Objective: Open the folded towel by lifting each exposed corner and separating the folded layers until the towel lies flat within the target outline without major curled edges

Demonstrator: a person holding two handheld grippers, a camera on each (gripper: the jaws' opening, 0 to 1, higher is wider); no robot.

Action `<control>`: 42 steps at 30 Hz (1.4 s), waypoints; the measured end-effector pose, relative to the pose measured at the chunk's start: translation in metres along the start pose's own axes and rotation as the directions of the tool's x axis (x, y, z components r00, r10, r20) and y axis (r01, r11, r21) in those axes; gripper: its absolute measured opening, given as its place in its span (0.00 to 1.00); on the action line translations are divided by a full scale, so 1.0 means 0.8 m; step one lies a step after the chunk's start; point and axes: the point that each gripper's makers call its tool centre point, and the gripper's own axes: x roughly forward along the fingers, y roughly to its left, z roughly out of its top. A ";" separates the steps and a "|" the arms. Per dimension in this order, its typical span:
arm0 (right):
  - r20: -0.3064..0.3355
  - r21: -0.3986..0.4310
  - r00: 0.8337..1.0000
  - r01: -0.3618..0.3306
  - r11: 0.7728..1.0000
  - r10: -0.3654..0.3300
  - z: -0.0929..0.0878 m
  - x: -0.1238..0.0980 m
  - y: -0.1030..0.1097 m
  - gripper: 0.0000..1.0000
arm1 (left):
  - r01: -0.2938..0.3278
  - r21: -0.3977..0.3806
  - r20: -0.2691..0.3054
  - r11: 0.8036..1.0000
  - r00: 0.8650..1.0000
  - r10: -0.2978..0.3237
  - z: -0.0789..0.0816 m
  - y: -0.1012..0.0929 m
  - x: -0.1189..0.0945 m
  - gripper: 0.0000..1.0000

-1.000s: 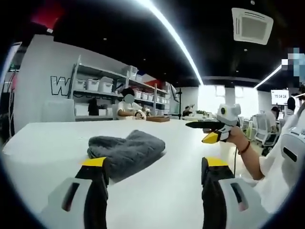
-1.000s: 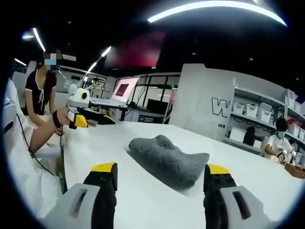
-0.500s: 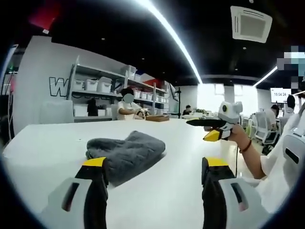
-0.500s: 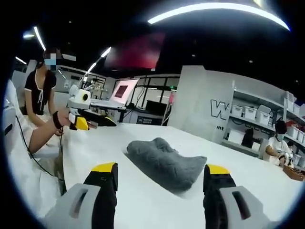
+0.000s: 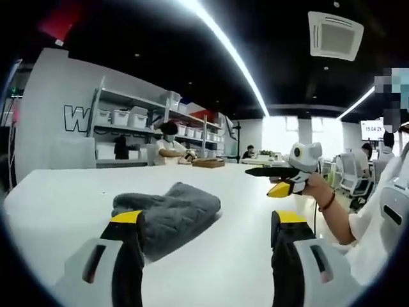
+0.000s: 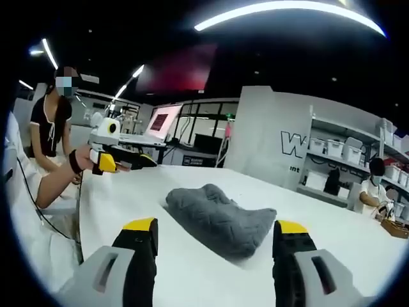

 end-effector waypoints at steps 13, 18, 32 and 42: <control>0.013 0.003 1.000 0.004 1.000 -0.004 0.004 0.007 -0.007 0.70 | 0.000 -0.011 0.022 1.000 1.000 0.000 0.011 0.007 0.006 0.79; 0.015 0.017 1.000 0.017 1.000 -0.017 0.003 0.010 -0.013 0.70 | 0.004 -0.004 0.021 1.000 1.000 -0.004 0.013 0.007 0.013 0.80; 0.012 0.031 1.000 0.023 0.999 -0.024 0.002 0.015 -0.021 0.70 | 0.026 -0.002 0.014 1.000 1.000 -0.026 0.014 0.005 0.027 0.79; 0.012 0.046 1.000 0.026 0.999 -0.027 0.000 0.017 -0.028 0.69 | 0.022 0.002 0.016 1.000 1.000 -0.022 0.015 0.007 0.026 0.78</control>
